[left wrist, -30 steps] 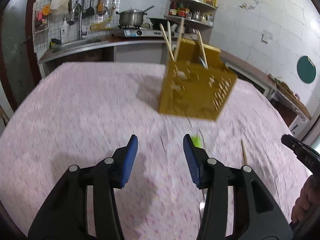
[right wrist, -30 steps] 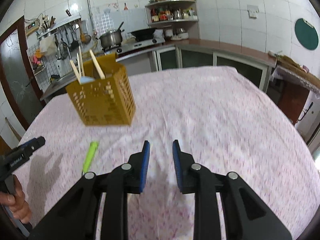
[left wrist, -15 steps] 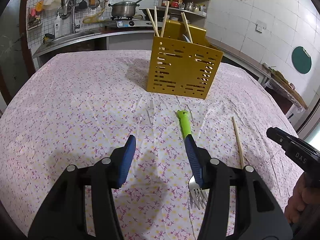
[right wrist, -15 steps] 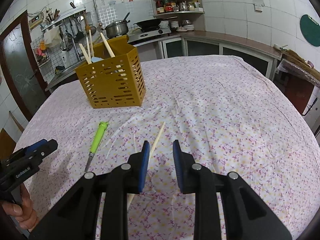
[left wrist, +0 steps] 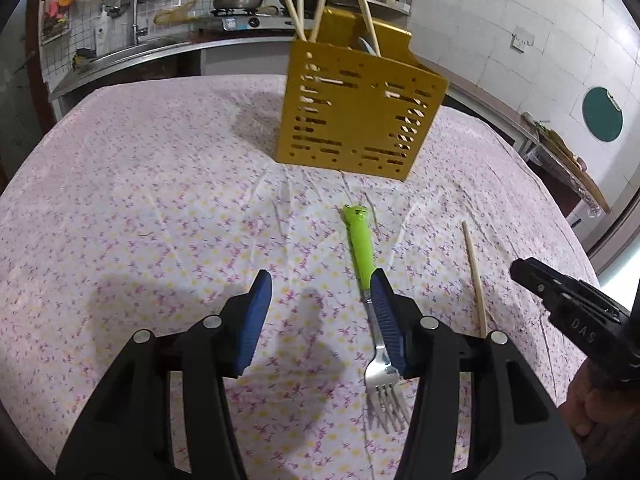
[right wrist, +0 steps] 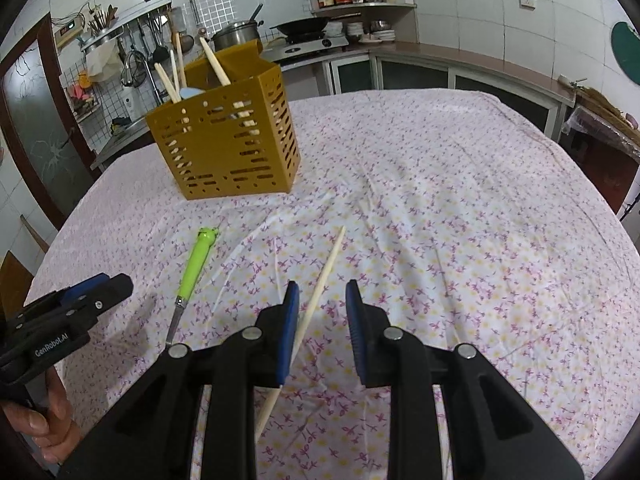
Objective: Organize utensils
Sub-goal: 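Grasp the green-handled fork with the left tool while the right tool grasps the chopstick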
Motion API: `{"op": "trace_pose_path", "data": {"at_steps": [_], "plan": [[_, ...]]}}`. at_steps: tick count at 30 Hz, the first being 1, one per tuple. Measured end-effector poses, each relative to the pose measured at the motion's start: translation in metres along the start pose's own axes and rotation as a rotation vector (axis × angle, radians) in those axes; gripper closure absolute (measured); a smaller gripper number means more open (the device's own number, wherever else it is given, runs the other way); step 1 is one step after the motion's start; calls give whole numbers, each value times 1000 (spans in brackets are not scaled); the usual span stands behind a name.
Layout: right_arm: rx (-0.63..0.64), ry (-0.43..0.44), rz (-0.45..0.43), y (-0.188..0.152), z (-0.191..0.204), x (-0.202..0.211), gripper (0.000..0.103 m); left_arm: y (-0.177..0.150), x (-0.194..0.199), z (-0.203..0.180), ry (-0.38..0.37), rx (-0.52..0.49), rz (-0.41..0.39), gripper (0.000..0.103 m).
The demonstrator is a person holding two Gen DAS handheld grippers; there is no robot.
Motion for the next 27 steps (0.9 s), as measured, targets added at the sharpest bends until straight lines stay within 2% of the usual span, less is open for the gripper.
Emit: {"op": "trace_pose_path", "data": {"at_steps": [9, 18, 27], "plan": [[-8, 11, 54, -3, 0, -21, 79, 1, -32, -11, -15, -5, 73, 53], [-31, 32, 99, 10, -1, -49, 79, 12, -65, -26, -35, -22, 127, 53], [14, -17, 146, 18, 6, -82, 80, 22, -97, -36, 28, -78, 164, 54]]}}
Point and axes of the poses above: each gripper's, at about its wrist camera, not at the fingertips, and x roughly against the way its jaws point, z to its left, y to its top, the point moved 9 cm from there along -x, roughly the way its jaws point, and after that the axes turned 4 degrees about -y, right-handed, at the moved point
